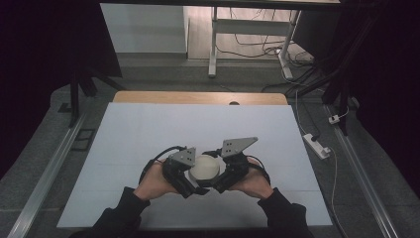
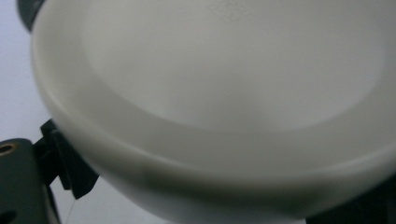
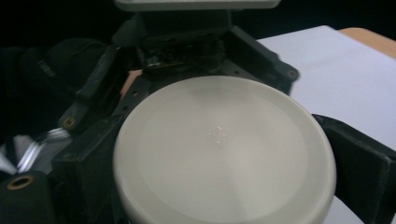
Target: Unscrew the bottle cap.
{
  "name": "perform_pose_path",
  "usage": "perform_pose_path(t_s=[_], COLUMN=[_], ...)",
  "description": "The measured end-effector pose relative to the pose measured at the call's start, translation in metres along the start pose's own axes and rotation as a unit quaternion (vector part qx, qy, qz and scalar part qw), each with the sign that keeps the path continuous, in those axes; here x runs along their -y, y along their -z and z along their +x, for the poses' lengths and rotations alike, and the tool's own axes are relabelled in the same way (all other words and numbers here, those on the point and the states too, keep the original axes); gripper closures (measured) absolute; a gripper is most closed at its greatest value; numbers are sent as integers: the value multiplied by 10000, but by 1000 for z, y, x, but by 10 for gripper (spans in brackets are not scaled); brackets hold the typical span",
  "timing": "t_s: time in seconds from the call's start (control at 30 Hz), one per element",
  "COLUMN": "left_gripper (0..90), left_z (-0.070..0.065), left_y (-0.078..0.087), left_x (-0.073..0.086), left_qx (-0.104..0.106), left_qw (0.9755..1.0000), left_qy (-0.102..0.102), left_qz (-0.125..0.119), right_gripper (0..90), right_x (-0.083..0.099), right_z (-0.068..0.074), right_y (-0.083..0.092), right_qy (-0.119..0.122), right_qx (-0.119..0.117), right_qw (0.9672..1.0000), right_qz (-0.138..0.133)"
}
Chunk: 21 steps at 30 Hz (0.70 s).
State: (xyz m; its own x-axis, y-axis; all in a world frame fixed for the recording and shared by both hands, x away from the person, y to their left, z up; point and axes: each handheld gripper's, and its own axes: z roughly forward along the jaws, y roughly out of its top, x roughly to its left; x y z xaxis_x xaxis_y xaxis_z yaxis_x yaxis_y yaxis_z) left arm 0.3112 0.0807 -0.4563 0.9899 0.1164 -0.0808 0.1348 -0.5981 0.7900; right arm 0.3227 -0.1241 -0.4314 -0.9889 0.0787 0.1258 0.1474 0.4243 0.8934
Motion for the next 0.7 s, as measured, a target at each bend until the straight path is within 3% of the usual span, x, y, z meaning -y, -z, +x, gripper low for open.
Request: perform_pose_path(t_s=[0.2,0.3,0.4,0.43,0.5,0.57,0.6,0.7], left_gripper=[75,75,75,75,75,75,75,75], left_z=[-5,-5,-4,-4,-3,-1,-1,3], left_y=[-4,-4,-3,-2,0,2,2,5], left_x=[-2,-1,-1,-1,-1,-1,-1,1], left_qx=[305,300,208,91,-63,-200,-200,-547], left_qw=[9991,9991,9995,9998,9999,9997,9997,9977], left_qy=[-294,-285,-230,-161,-78,45,45,359], left_qz=[47,44,3,-27,-69,-110,-110,-192], right_gripper=[72,68,61,0,0,0,0,0], right_x=[5,6,5,3,0,-4,-5,-6], right_z=[-7,-8,-7,-6,-4,-3,-2,1], right_y=[3,3,2,3,4,6,7,8], right_qy=[383,432,404,354,274,260,253,140], right_qx=[-786,-920,-814,-643,-425,-41,130,577], right_qw=[9962,9948,9958,9972,9985,9994,9994,9981], right_qz=[-40,-53,-93,-150,-203,-204,-189,-166])
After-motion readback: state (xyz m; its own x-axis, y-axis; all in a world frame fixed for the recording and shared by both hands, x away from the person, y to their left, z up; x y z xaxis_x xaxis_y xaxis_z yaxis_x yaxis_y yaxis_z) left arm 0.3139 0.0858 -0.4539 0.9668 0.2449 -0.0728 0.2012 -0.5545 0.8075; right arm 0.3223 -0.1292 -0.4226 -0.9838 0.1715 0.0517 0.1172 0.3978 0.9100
